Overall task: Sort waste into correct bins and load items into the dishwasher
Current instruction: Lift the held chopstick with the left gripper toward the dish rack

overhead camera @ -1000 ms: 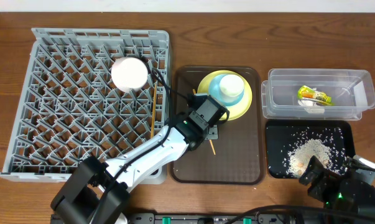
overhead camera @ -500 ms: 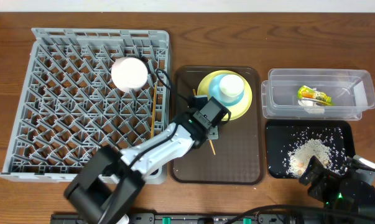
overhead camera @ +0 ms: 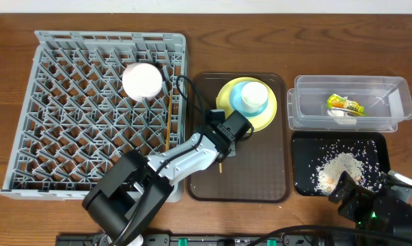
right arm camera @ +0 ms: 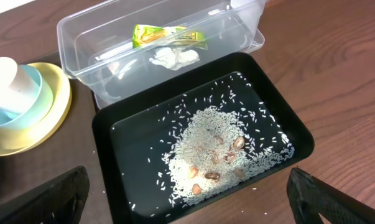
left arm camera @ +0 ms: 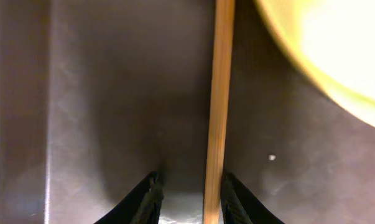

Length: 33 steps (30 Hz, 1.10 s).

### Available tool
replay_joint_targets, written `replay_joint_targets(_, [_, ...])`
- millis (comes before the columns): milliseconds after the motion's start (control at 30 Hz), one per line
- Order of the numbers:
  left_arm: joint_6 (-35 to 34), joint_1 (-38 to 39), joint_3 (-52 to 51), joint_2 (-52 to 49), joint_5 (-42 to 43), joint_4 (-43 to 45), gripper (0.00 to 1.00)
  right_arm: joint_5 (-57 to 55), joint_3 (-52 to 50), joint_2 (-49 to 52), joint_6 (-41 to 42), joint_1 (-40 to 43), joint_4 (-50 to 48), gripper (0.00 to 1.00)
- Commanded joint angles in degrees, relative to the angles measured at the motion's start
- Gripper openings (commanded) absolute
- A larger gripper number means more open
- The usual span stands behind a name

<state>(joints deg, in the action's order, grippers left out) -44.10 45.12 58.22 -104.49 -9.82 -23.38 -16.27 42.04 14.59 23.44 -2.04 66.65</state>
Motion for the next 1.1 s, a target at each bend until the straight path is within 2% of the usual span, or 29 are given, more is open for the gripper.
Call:
replay_joint_targets(0, [0.96, -0.04, 0.15, -1.33, -1.81, -0.70, 0.33, -0.37, 0.22, -0.02, 0.28, 0.37, 0.07, 0.99])
replay_joint_targets(467, [1.14, -0.04, 0.13, -1.33, -1.84, 5.33, 0.34, -0.37, 0.22, -0.02, 0.28, 0.37, 0.07, 0.99])
replay_joint_targets(667, [5.92, -0.04, 0.13, -2.43, -1.84, 7.43, 0.34, -0.35, 0.22, -0.02, 0.28, 0.37, 0.07, 0.99])
replay_joint_targets(900, [8.07, -0.04, 0.13, -5.57, -4.74, 7.39, 0.33, -0.35, 0.22, -0.02, 0.28, 0.37, 0.07, 0.99])
replay_joint_targets(1067, [8.07, 0.02, 0.13, -6.45, -0.90, 6.27, 0.23, -0.37, 0.22, -0.02, 0.28, 0.37, 0.07, 0.99])
